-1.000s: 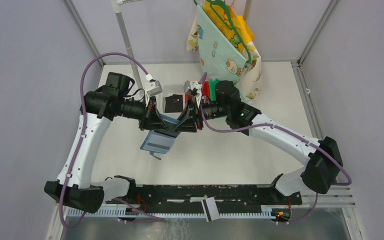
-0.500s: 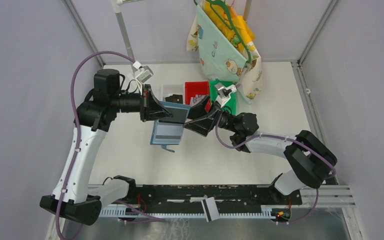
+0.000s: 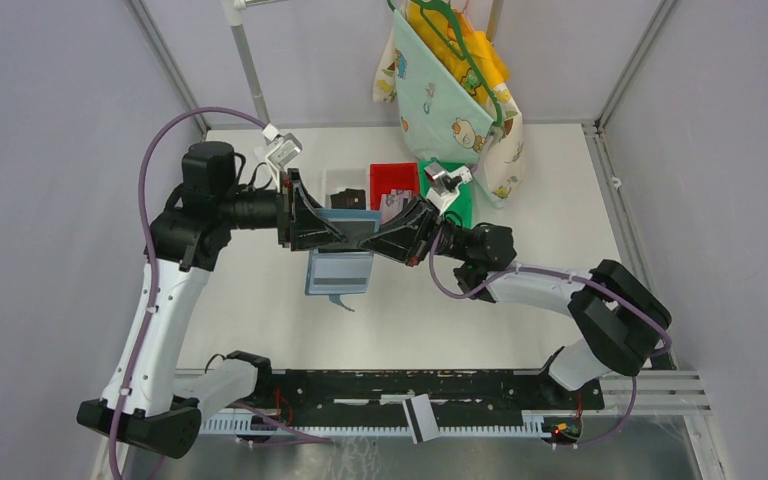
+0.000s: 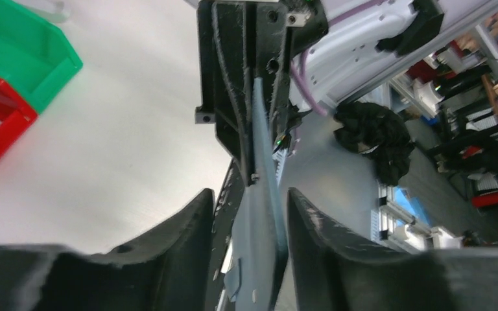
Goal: Take the credit cards out of the card holder
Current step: Remove the credit card from the card holder, then place the credit card in the storage box.
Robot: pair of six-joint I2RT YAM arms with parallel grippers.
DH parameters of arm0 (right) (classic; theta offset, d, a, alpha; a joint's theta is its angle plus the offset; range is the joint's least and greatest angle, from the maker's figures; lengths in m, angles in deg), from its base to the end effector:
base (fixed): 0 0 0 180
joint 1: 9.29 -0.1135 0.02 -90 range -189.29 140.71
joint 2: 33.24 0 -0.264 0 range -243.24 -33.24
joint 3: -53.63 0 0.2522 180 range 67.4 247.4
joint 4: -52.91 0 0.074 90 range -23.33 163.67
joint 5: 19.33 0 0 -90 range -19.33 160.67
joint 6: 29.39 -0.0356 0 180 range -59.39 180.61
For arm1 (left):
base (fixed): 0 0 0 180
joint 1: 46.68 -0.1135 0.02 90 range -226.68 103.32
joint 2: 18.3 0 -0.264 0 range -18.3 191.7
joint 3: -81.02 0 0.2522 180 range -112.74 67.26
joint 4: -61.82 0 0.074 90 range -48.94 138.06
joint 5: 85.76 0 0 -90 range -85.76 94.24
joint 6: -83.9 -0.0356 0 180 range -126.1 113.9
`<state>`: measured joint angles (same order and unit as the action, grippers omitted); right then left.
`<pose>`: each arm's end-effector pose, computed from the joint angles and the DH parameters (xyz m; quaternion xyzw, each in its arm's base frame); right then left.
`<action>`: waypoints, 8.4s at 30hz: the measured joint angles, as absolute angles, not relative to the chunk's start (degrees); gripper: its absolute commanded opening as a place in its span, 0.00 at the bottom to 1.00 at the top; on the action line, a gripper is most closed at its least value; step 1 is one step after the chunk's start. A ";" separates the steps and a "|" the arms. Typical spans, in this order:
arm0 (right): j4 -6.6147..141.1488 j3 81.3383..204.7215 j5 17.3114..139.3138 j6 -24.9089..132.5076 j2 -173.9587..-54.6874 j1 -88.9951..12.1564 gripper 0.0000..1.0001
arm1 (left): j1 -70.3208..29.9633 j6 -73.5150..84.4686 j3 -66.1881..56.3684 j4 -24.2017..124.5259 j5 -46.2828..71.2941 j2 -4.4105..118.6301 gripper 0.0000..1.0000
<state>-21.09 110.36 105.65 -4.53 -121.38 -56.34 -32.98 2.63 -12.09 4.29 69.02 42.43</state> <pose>0.1913 0.2354 0.3157 -0.2115 0.4219 0.7922 0.3869 0.1717 -0.0750 0.4410 0.3179 0.6996 -0.5316 0.3562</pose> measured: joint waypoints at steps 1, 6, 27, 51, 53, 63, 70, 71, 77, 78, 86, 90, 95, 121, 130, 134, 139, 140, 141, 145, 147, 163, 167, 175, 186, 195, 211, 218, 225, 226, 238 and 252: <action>-19.83 110.77 107.07 -3.77 -121.03 -55.99 0.00 | -32.98 1.49 -12.25 2.83 68.89 42.63 0.70; -0.27 114.42 114.24 8.50 -115.41 -54.92 0.00 | -32.98 -12.76 -16.90 -11.34 67.51 47.02 0.80; 82.68 150.22 122.16 58.46 -121.10 -55.79 0.00 | -30.80 -42.05 -19.33 -35.49 61.26 52.53 0.59; 98.57 159.45 120.23 71.14 -124.46 -59.09 0.00 | -30.41 -42.53 -18.39 -32.63 59.79 52.55 0.15; 98.64 159.56 120.06 71.23 -124.46 -59.07 0.00 | -30.41 -42.57 -18.34 -32.54 59.86 52.53 0.07; 92.15 157.54 119.23 67.84 -123.13 -58.87 0.98 | -30.41 -39.29 -16.22 -29.59 60.14 52.23 0.02; 75.99 140.54 107.53 57.35 -110.39 -54.13 0.98 | -30.56 -27.82 -15.55 -20.78 56.86 52.77 0.02; 73.15 137.55 106.03 55.10 -108.18 -52.89 0.98 | -30.65 -26.09 -15.55 -19.40 56.56 52.97 0.02; 53.68 124.74 104.80 41.00 -99.39 -48.95 0.77 | -33.68 -16.32 -15.55 -12.74 55.82 54.26 0.02; 49.63 123.32 105.70 37.70 -99.35 -49.04 0.77 | -34.93 -14.70 -15.55 -11.53 56.19 54.43 0.02; 21.79 115.49 110.79 13.22 -107.20 -50.85 0.76 | -42.60 -6.92 -15.48 -5.94 64.65 55.70 0.02; 14.75 117.02 111.31 6.51 -112.77 -52.47 0.72 | -42.65 -5.48 -15.22 -5.28 68.80 55.53 0.02; 9.53 119.97 111.64 1.37 -117.84 -53.83 0.71 | -42.78 -4.56 -15.15 -4.67 72.51 55.22 0.02; 19.06 123.95 114.40 6.68 -117.42 -53.91 0.68 | -43.35 -3.82 -15.17 -4.06 77.78 52.75 0.02; 14.29 124.85 114.11 2.79 -118.82 -53.98 0.62 | -43.35 -3.91 -15.17 -4.19 77.91 52.01 0.02; 7.65 126.44 113.61 -2.24 -122.76 -54.63 0.51 | -43.39 -4.06 -15.17 -4.34 78.02 51.72 0.05; 2.16 126.51 112.04 -7.39 -125.64 -54.98 0.26 | -43.56 -4.26 -15.17 -4.52 78.85 51.72 0.10; 0.85 126.44 111.60 -8.53 -126.17 -55.01 0.22 | -43.59 -4.23 -15.17 -4.54 79.57 51.74 0.10; 0.11 126.31 111.34 -9.27 -126.52 -55.01 0.16 | -43.61 -4.21 -15.17 -4.54 80.12 51.77 0.10; -2.43 125.17 110.13 -11.61 -127.06 -55.18 0.00 | -44.02 -4.23 -15.17 -5.28 81.69 51.90 0.11; -3.15 124.72 109.50 -12.09 -127.06 -55.31 0.00 | -44.24 -4.23 -15.17 -5.85 82.50 51.92 0.15; -8.20 122.27 108.93 -14.43 -127.06 -55.42 0.00 | -46.58 -4.26 -15.28 -6.84 86.37 51.94 0.07; -9.27 121.24 108.89 -14.63 -127.06 -55.27 0.00 | -48.59 -4.26 -15.74 -7.29 86.92 51.94 0.02; -9.12 119.93 109.48 -14.80 -126.80 -54.13 0.00 | -49.84 -5.44 -16.73 -7.64 83.77 51.92 0.02; 27.34 120.02 109.33 7.60 -115.85 -42.02 0.00 | -50.36 -17.87 -19.96 -11.36 65.61 48.27 0.03; 53.74 144.39 101.24 25.57 -135.57 -42.46 0.00 | -50.36 -27.75 -25.36 -22.97 64.34 48.49 0.04; 68.08 167.10 94.51 30.72 -160.90 -44.34 0.02 | -50.30 -32.78 -24.83 -29.68 68.95 47.24 0.03; 67.64 169.11 91.93 30.44 -163.48 -45.30 0.37 | -50.30 -31.84 -23.20 -27.99 69.35 46.45 0.02; 67.97 169.76 89.87 31.56 -163.67 -45.63 0.49 | -50.30 -31.42 -23.09 -26.75 70.55 45.58 0.02; 68.04 168.82 89.72 31.71 -162.82 -45.65 0.51 | -50.30 -31.42 -23.09 -26.75 70.68 45.54 0.02; 57.02 142.31 93.15 33.74 -124.18 -46.31 0.83 | -50.30 -31.40 -23.09 -26.66 72.54 45.60 0.02; 22.12 116.04 108.84 14.92 -111.13 -46.42 0.91 | -50.30 -30.90 -23.09 -26.51 77.26 45.56 0.02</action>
